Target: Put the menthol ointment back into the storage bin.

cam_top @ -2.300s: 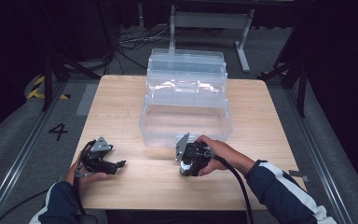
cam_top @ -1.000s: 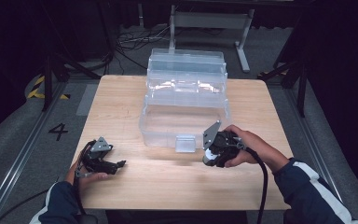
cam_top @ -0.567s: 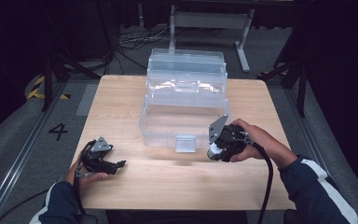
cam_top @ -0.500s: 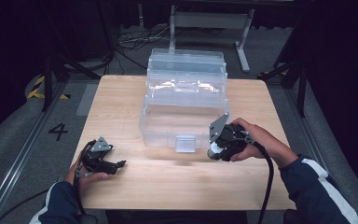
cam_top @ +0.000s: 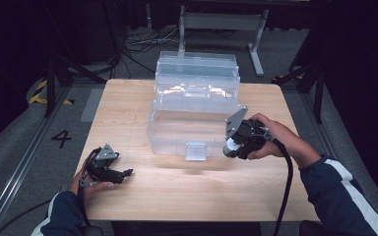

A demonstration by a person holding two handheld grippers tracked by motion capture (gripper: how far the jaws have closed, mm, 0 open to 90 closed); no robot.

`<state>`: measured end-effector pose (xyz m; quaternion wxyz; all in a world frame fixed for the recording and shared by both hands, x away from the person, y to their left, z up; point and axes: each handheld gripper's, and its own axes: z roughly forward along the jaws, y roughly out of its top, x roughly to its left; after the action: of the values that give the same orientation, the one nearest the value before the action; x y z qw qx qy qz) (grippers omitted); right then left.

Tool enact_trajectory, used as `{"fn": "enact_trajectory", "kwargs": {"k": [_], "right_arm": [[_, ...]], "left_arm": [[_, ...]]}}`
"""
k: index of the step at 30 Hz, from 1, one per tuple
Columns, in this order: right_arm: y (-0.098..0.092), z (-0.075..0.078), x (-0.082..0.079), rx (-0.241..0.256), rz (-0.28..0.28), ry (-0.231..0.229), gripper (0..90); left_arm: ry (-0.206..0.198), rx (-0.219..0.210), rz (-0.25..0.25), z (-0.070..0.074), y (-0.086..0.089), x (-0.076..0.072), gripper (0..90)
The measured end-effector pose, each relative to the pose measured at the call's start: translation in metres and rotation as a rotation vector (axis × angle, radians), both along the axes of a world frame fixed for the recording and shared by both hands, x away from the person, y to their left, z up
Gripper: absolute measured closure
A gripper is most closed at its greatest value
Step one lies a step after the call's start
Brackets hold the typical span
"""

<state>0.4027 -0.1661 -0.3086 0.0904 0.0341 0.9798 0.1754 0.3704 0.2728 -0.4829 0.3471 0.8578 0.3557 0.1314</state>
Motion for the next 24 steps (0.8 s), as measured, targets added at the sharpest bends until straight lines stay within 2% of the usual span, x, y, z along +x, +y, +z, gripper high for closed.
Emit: {"fn": "enact_trajectory", "kwargs": {"k": [6,11,14,17,24], "right_arm": [[-0.005,0.013,0.010,0.012,-0.027,-0.027,50.5],[-0.010,0.023,0.021,0.045,-0.047,-0.046,50.5],[-0.011,0.025,0.026,0.052,-0.060,-0.046,50.5],[-0.010,0.025,0.034,0.031,-0.081,-0.056,50.5],[-0.009,0.020,0.052,0.014,-0.118,-0.046,50.5]], "left_arm": [[0.000,0.000,0.000,0.000,0.000,0.000,14.7],[0.000,0.000,0.000,0.000,0.000,0.000,14.7],[0.000,0.000,0.000,0.000,0.000,0.000,14.7],[0.000,0.000,0.000,0.000,0.000,0.000,14.7],[0.000,0.000,0.000,0.000,0.000,0.000,14.7]]}}
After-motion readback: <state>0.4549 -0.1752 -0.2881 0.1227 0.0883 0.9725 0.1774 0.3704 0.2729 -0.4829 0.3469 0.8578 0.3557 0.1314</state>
